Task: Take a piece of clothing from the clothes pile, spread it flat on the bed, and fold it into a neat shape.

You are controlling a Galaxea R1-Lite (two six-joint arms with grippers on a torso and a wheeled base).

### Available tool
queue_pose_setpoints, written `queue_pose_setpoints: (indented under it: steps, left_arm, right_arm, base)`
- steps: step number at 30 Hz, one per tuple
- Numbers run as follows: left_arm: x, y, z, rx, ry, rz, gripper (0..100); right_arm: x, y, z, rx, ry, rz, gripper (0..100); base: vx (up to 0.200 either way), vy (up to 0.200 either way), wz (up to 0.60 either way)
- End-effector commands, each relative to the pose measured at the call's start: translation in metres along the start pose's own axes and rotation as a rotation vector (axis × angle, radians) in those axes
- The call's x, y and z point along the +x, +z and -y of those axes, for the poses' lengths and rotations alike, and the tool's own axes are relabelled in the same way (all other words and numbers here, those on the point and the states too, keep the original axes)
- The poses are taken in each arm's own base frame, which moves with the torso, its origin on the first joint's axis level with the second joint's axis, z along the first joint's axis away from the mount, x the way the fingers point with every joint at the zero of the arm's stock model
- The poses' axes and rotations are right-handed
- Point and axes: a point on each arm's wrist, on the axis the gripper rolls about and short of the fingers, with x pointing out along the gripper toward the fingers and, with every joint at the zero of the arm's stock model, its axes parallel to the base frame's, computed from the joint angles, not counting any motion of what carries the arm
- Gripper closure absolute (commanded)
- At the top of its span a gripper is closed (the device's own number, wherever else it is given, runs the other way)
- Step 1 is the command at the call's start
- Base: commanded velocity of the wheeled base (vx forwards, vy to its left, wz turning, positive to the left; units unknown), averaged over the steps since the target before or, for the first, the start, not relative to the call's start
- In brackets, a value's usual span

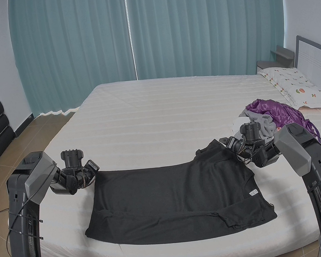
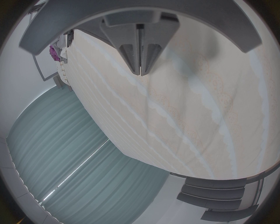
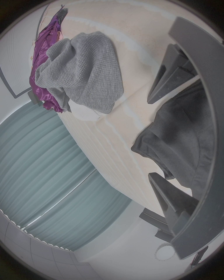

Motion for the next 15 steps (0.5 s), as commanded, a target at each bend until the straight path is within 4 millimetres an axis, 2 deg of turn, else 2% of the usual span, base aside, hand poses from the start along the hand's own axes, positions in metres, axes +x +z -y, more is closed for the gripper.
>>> queue_pose_setpoints:
  steps: [1,7,15]
  left_arm:
    - [0.000,0.001,0.000,-0.001,0.000,0.001,100]
    - [0.000,0.001,0.000,-0.001,0.000,0.001,100]
    - [-0.001,0.002,0.001,-0.001,-0.004,0.005,100]
  right_arm:
    - [0.006,-0.006,0.006,0.001,-0.006,-0.007,100]
    - [0.011,-0.009,0.008,0.002,-0.004,-0.002,100]
    - [0.005,0.002,0.002,0.012,0.005,0.016,100]
  base:
    - [0.000,0.000,0.00]
    - [0.000,0.000,0.00]
    - [0.000,0.000,0.00]
